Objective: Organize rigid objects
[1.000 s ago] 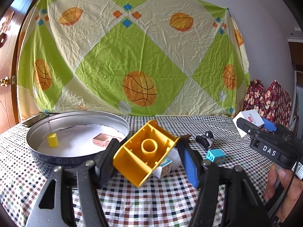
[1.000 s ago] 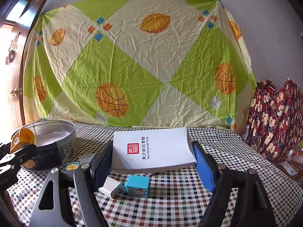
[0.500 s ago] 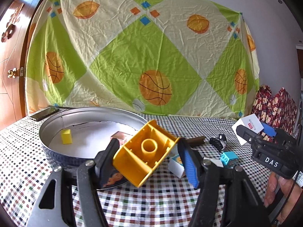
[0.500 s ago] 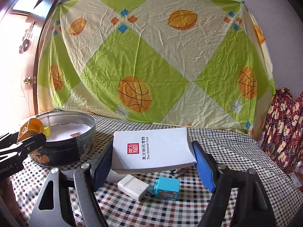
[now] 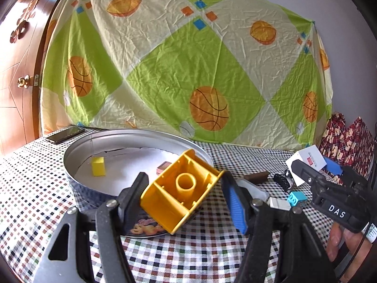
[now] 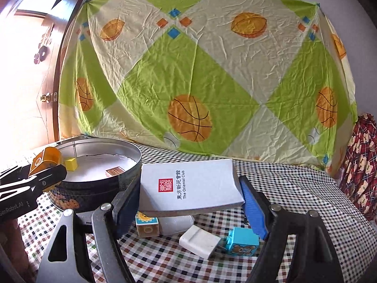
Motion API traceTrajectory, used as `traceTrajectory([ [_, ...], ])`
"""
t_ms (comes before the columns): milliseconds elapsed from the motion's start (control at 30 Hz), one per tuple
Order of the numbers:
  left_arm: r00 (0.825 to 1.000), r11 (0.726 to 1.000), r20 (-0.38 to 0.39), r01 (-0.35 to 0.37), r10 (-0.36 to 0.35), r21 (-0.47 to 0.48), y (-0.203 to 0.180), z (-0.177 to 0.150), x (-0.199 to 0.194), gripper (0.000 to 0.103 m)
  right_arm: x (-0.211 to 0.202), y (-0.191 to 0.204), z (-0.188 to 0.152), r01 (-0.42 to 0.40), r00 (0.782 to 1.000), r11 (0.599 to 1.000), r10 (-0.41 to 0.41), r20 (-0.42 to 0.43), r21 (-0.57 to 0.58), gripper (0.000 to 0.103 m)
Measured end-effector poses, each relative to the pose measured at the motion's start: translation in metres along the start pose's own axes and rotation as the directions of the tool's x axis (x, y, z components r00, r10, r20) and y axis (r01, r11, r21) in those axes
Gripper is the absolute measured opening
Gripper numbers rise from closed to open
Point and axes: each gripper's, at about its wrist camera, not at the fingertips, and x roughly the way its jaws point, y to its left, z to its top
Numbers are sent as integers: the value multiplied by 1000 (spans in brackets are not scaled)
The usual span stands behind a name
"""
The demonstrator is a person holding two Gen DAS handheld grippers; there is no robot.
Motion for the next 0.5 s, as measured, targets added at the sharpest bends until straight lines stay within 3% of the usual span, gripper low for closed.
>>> traceTrajectory([
  [500,999,999,4,-45,46,-21,23,5,-1,64,8,38,5,-90,996,996,90,-7,-26,80],
])
